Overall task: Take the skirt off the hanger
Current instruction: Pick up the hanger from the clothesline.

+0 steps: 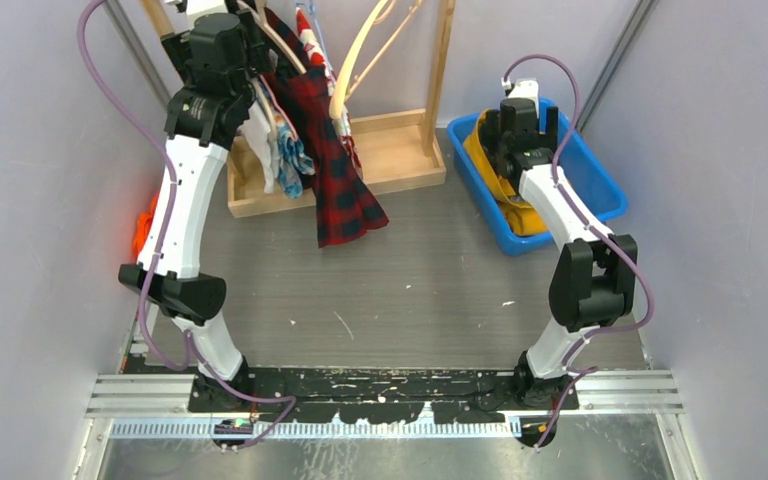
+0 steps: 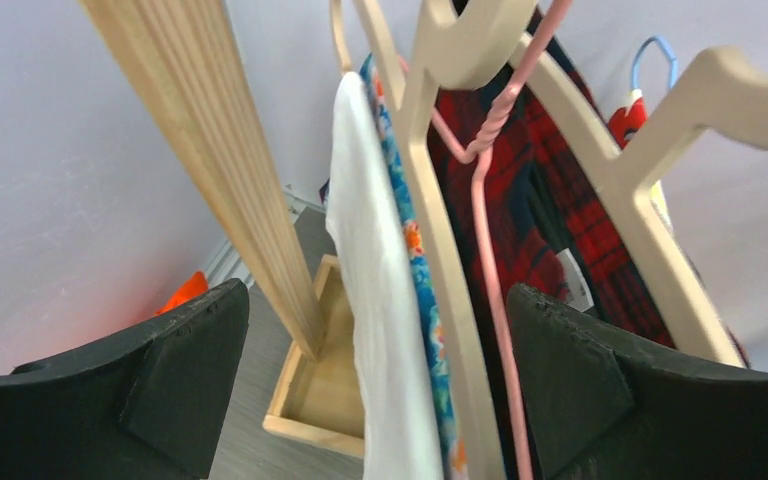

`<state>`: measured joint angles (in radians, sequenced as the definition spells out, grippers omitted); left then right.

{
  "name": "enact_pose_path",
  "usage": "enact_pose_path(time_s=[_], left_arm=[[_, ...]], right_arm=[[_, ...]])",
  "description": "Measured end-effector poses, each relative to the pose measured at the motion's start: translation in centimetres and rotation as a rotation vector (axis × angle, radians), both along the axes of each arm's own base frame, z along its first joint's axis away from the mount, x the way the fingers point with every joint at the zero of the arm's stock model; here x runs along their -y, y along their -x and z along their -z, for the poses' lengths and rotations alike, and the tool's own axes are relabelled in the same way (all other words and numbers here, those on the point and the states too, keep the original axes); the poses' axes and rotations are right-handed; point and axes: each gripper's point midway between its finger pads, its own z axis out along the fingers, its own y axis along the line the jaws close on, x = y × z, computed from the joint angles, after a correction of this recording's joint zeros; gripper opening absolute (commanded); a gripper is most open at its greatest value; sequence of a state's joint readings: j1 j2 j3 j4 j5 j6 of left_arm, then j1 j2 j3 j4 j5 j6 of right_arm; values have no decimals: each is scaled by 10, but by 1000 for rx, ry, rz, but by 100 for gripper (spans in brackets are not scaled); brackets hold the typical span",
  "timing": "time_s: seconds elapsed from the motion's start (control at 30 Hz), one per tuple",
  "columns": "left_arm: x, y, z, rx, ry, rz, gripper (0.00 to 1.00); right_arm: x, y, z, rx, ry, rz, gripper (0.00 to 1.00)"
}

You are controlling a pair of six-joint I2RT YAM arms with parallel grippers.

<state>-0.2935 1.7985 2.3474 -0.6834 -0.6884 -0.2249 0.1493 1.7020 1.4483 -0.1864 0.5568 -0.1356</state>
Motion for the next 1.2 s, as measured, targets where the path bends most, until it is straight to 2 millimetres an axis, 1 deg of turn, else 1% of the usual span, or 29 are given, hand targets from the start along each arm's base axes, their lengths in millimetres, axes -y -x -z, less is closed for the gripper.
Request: enact_pose_path(time_s=[0.17,0.3,0.43,0.57,0.67,0.77,0.87,1.03,1.13,1.2], left_arm=[[-15,1,12,-25,14,-44,99],[-37,6,21,-67,-4,-107,99],[-56,14,23,-102,-53,-175,100],[-65,16,22,-113,-82,-196,100],[-66,15,20,-111,-91,-183,99],[-62,8,19,-105,-110,-147,100],[-57,-2,27,-109,-131,-101,99],[-48,-21,42,-115,-158,-24,100],[-46,-27,41,-101,-176,-3,97],[-45,-30,35,-76,-191,2,95]], right_arm=[[-1,-2,6,-6,-11,4,100],[-2,-2,9,-10,-17,7,100],[-2,-2,10,-7,-26,12,100],[-2,-2,15,-15,-32,15,100],[-2,-3,18,-17,-40,16,100],[-3,-3,21,-21,-44,15,100],[-3,-4,22,-24,-45,14,100],[-2,-7,14,-9,-49,11,100],[0,-10,7,5,-43,10,100],[1,-10,4,7,-37,9,100]])
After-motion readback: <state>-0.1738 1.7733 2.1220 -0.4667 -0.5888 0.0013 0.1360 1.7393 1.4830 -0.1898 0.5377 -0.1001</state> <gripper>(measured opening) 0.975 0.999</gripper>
